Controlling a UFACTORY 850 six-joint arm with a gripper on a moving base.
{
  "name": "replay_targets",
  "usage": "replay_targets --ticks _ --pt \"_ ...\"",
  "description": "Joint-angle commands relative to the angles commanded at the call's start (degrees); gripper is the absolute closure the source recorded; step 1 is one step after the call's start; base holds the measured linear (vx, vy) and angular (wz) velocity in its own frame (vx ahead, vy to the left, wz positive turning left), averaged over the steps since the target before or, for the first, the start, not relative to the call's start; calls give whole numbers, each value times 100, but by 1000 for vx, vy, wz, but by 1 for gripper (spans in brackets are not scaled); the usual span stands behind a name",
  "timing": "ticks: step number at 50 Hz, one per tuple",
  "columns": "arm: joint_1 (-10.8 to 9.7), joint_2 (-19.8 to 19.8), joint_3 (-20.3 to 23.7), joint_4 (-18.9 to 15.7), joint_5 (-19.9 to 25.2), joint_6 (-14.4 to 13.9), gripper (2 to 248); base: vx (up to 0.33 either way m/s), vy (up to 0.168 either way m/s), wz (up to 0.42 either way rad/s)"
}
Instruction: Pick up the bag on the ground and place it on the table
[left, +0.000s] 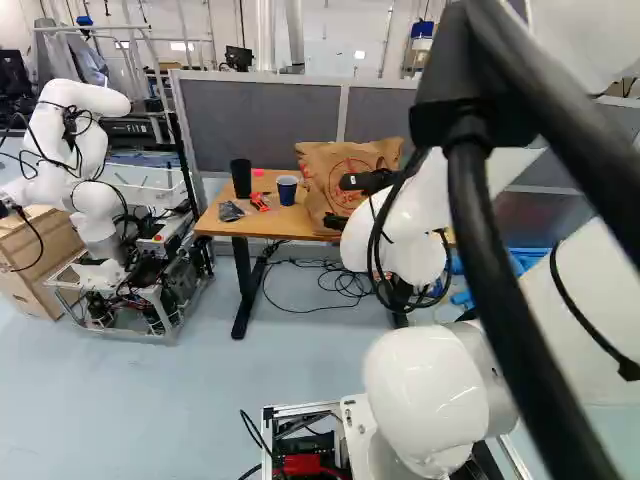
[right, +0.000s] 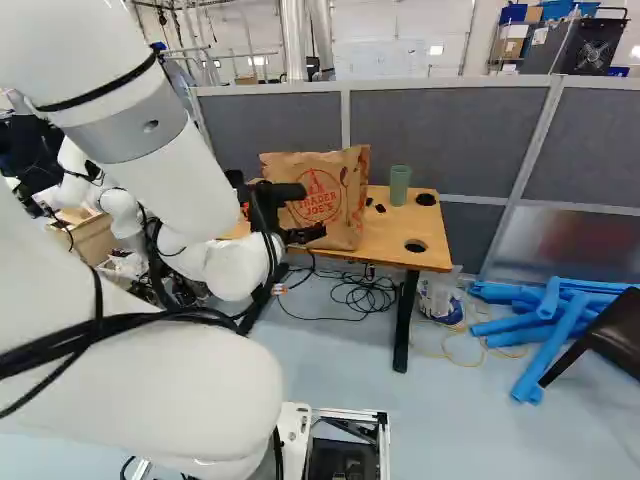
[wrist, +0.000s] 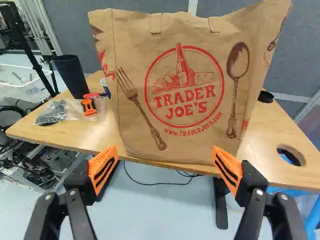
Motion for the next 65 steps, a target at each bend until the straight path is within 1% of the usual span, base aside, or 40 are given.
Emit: replay_targets --ticks 18,65 --pt "-4 34 102 4 141 79 3 0 0 0" --pt "-4 35 104 4 144 81 3 0 0 0"
